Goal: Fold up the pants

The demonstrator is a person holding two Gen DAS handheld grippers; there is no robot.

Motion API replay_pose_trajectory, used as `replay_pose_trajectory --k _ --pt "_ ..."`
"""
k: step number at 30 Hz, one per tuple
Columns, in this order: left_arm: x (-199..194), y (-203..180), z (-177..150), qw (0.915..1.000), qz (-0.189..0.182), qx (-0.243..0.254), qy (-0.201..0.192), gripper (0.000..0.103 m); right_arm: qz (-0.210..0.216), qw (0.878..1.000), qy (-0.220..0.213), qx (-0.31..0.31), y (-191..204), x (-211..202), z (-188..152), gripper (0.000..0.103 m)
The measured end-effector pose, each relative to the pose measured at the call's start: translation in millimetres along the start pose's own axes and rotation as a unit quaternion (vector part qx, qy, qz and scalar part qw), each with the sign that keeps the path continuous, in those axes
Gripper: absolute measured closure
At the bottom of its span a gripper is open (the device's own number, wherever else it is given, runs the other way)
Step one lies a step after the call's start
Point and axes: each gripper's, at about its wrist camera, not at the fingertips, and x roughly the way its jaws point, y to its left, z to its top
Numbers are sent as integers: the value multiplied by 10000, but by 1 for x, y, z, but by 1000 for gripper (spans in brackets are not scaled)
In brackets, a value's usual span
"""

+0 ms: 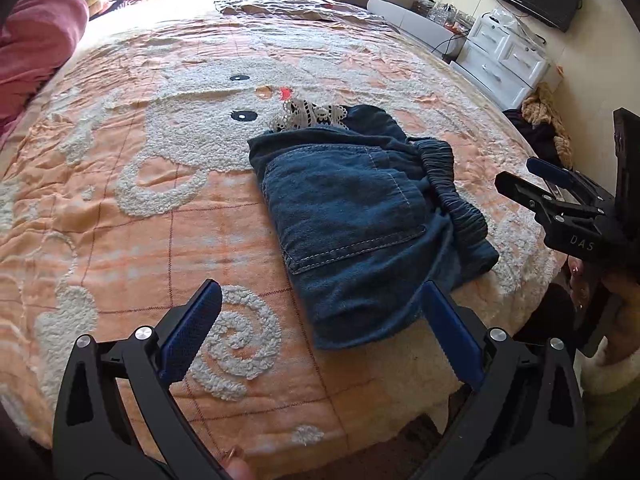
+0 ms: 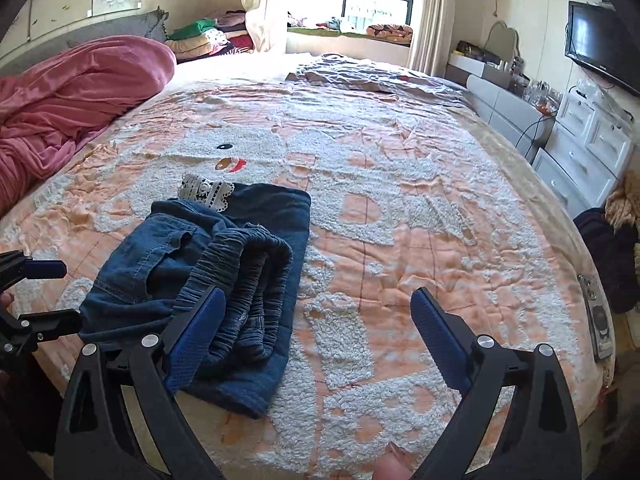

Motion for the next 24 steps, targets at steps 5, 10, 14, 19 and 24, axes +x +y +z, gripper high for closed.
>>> replay_pose_trajectory --k 5,10,14,19,24 --pt "-14 3 6 9998 117 -82 -165 9 -115 9996 -204 -126 2 -11 5 7" --pt "-20 12 17 9990 259 -244 -262 9 -114 9995 -237 -155 2 -14 6 5" --pt "-10 23 26 9981 254 -522 -205 9 -77 9999 -122 -70 -5 -5 3 5" --pt "20 35 40 9949 -20 -1007 -23 10 444 9972 264 539 -21 20 -2 5" --pt "50 34 50 9919 -316 -1216 159 10 962 9888 553 995 -27 47 -2 5"
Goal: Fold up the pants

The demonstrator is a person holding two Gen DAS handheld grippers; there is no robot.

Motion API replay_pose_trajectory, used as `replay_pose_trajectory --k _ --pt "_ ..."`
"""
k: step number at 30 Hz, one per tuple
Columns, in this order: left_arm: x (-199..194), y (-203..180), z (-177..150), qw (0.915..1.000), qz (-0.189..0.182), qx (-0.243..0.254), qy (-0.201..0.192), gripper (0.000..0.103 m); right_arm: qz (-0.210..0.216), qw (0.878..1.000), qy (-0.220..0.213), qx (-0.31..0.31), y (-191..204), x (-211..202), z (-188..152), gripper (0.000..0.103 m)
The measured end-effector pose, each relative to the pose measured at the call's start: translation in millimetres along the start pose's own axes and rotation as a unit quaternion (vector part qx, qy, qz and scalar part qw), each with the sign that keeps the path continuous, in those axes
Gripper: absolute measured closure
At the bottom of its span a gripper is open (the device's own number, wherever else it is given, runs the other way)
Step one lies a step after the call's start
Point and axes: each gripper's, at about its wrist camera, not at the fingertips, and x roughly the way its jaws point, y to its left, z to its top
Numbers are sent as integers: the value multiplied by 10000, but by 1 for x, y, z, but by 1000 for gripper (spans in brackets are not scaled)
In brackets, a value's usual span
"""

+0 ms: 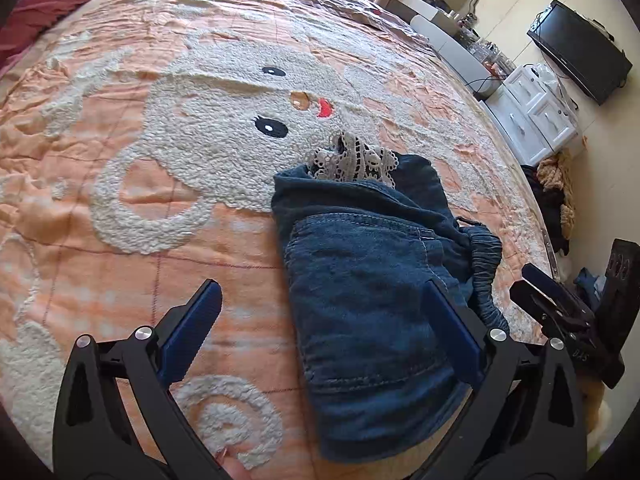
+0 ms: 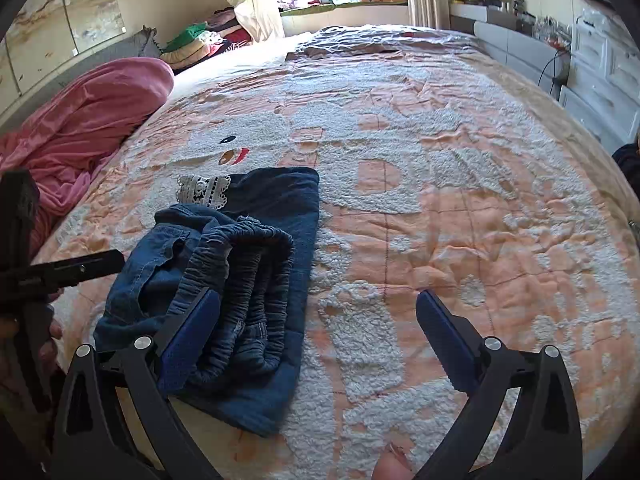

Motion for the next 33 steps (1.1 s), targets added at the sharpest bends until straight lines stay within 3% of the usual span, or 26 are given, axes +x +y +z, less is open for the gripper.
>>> replay_pose_trajectory --k 5,7,11,19,20,23,24,29,33 --pt "20 -3 -1 9998 48 86 177 10 439 9981 244 346 -8 27 11 8" --pt "24 0 -2 9998 10 63 196 10 638 9966 357 385 -7 38 15 23" --pt "27 -1 -3 9997 20 162 183 13 946 9928 514 524 -7 55 18 30" --pt "33 -4 -2 9996 -103 184 211 22 1351 9864 704 619 -12 67 15 59" --pt "34 -5 -1 9996 -122 167 212 26 1429 9848 723 666 -13 67 14 61" --pt "33 -8 -2 9995 -249 106 181 57 1542 9826 715 749 -15 67 12 69" --pt "33 -12 -4 9996 -214 118 155 63 1550 9828 686 733 -14 66 11 73" --pt "29 -28 -5 9993 56 371 61 74 1480 9858 514 611 -5 57 9 78" --pt "23 -32 -5 9989 128 459 -28 76 1378 9885 398 469 0 50 12 81"
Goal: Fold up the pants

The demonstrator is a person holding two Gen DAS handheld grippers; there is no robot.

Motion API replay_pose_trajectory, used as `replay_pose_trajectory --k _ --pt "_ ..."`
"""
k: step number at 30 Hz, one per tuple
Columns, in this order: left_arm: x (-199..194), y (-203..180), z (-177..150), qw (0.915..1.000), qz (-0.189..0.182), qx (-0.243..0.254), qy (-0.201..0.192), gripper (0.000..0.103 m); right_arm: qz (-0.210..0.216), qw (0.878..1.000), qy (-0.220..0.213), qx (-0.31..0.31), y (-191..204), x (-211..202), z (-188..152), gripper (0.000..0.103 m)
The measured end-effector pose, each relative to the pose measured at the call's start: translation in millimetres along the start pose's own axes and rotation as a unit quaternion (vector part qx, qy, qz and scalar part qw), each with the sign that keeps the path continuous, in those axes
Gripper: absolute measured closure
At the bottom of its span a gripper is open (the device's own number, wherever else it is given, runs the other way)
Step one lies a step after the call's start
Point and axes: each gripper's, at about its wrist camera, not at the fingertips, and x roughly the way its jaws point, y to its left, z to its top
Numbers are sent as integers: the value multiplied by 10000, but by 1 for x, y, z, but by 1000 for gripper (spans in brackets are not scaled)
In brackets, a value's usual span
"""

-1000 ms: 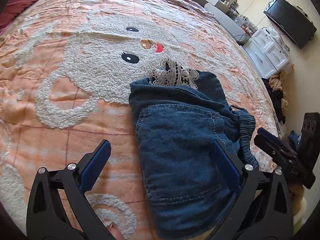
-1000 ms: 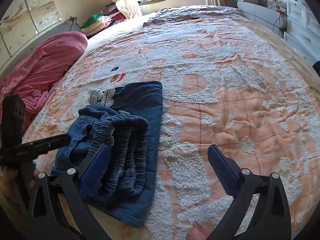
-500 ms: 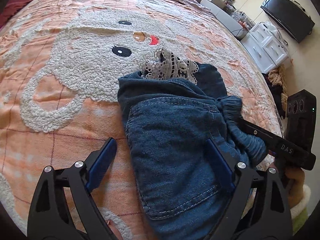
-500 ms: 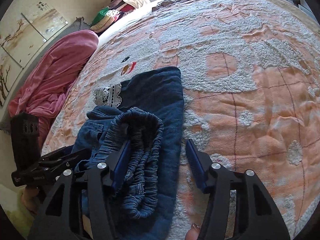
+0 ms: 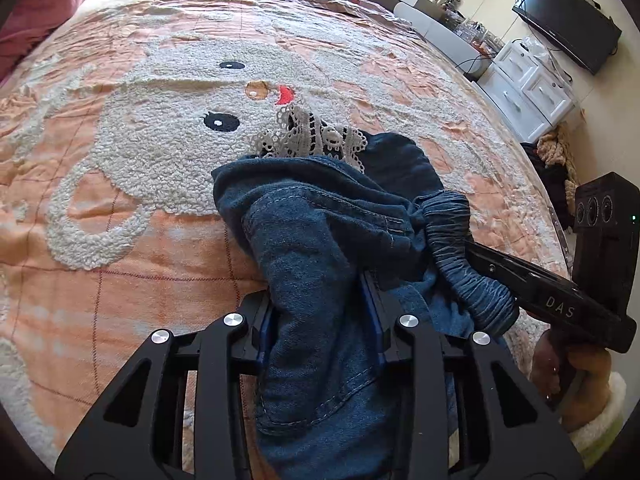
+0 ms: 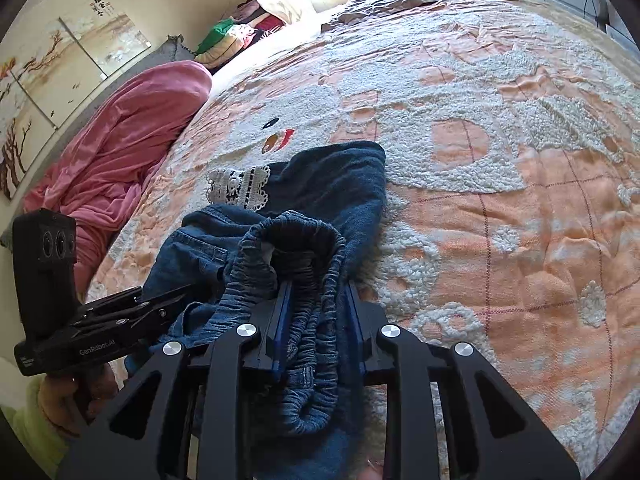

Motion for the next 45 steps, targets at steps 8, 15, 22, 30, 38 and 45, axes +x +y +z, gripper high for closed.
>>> replay_pose_trajectory --k 8,15,22,30,38,45 --pt "-12 -2 3 9998 42 61 -165 83 -81 9999 -119 -89 7 -7 1 84" --pt "-6 7 0 9998 179 34 -44 57 -112 9999 92 81 -6 0 -1 67" --pt "3 22 -4 9997 91 -196 111 40 130 9992 146 356 -17 2 -6 59" --pt "0 -2 0 9997 130 147 120 85 226 9996 -14 168 -3 -1 -4 81" --pt "-18 -9 5 9994 160 296 -59 90 154 9996 -227 -12 12 -17 -2 84" --pt "-30 -10 10 9993 122 296 -174 91 173 9991 -354 -144 24 -26 5 85"
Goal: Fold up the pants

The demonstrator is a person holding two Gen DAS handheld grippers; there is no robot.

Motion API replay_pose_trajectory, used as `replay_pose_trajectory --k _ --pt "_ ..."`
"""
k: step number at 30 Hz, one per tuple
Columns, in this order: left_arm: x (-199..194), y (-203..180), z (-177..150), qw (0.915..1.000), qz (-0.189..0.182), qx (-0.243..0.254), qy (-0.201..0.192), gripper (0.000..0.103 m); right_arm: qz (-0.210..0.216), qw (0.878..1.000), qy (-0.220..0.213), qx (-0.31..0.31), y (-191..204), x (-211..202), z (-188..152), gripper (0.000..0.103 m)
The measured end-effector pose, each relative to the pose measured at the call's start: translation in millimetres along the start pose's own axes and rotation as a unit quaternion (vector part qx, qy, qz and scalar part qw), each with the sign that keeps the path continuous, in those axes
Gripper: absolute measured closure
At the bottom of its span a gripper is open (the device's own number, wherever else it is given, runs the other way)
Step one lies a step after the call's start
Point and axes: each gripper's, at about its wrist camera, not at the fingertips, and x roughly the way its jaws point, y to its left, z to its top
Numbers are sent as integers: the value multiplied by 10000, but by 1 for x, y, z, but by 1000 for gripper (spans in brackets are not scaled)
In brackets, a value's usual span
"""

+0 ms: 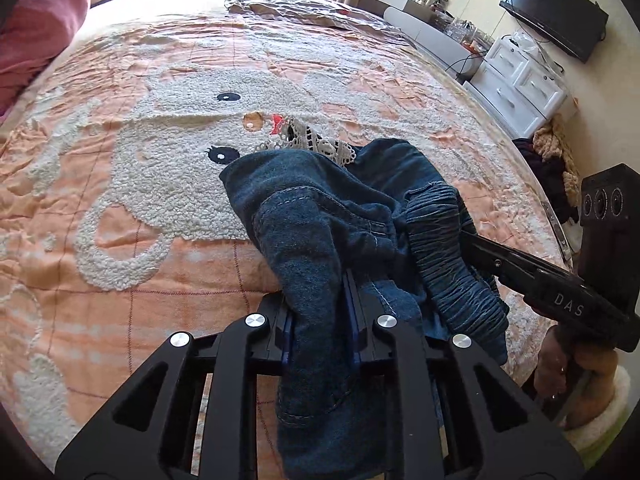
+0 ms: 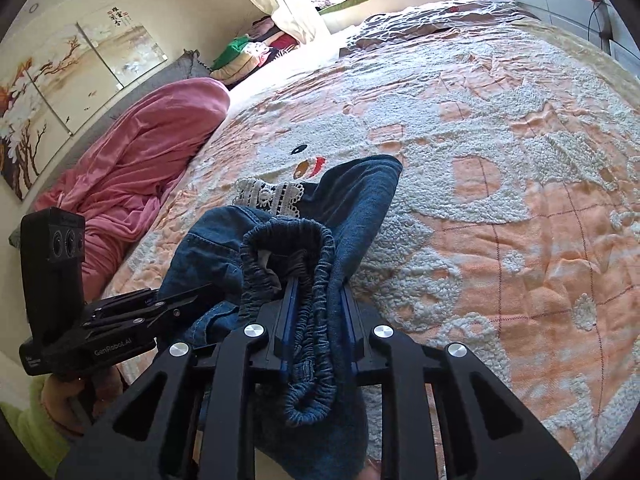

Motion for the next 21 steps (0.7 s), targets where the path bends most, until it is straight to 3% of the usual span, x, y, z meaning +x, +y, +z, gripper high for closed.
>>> replay_pose_trajectory --k 7,14,21 --pt "-13 10 20 9997 -3 -73 -228 91 54 9998 -118 -129 12 2 17 85" --pt "-11 27 51 9987 191 -92 -461 91 75 9991 -216 -347 19 29 53 85" --pt "24 62 60 9983 398 -397 -171 90 4 9994 290 -177 12 86 68 85"
